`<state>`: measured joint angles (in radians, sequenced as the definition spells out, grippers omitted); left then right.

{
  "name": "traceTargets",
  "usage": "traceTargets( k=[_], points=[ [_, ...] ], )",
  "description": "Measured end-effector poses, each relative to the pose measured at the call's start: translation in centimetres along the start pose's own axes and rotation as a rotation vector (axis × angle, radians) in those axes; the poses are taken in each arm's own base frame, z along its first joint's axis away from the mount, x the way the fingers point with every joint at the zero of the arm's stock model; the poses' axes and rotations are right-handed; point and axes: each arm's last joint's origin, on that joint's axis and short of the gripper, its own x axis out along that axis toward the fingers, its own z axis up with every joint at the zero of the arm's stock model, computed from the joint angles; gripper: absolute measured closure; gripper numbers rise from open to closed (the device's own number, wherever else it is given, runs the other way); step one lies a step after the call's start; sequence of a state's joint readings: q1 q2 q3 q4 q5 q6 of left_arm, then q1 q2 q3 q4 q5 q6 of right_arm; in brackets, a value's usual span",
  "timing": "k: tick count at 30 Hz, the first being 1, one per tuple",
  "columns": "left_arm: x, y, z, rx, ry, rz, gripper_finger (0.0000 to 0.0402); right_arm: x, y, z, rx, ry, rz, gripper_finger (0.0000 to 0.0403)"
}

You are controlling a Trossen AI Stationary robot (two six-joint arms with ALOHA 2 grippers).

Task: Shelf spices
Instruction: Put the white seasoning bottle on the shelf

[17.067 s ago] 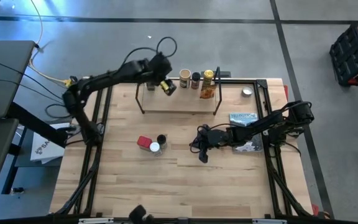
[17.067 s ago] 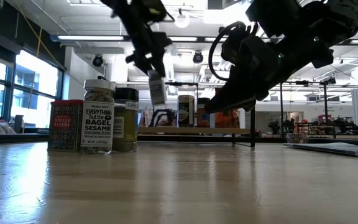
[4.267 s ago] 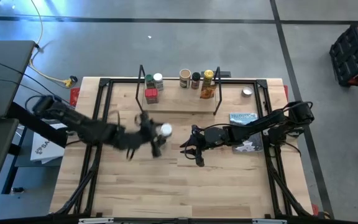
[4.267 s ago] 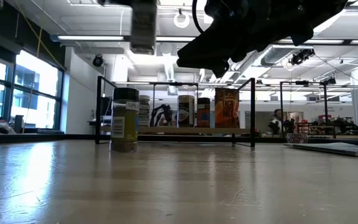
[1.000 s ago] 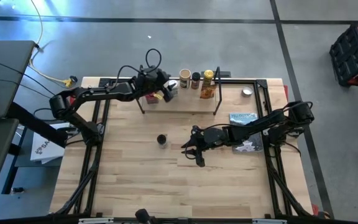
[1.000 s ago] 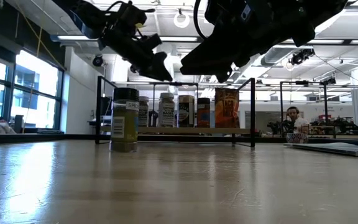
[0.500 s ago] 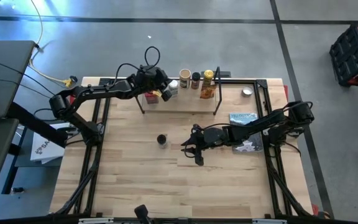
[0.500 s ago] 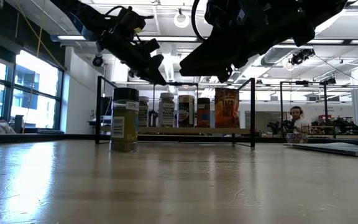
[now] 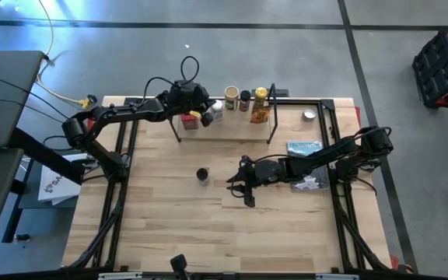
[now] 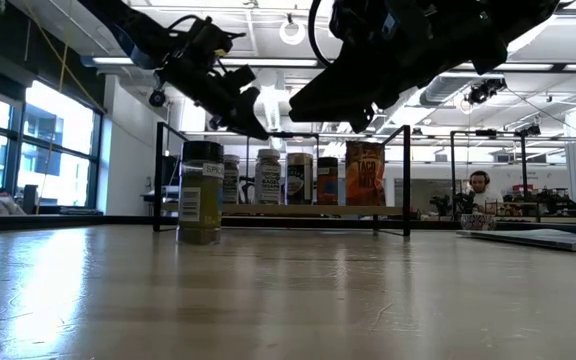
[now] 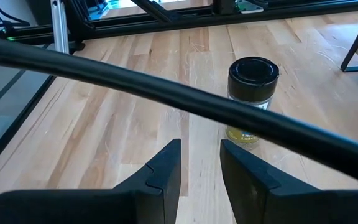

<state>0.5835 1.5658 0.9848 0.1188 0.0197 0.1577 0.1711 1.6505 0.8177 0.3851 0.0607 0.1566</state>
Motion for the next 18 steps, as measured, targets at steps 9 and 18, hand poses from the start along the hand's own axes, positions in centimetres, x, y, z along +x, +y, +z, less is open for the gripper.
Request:
traceTargets(
  k=[9,18],
  points=[
    [1.0,-0.1,-0.9,-0.001,0.042,-0.008,0.0401,0.0,-0.1,0.0,0.001,-0.001,-0.003,0.0298],
    [1.2,0.3,-1.1,0.005,0.054,0.055,0.0401,0.0,-0.1,0.0,0.001,0.0,-0.003,0.0298]
  ],
)
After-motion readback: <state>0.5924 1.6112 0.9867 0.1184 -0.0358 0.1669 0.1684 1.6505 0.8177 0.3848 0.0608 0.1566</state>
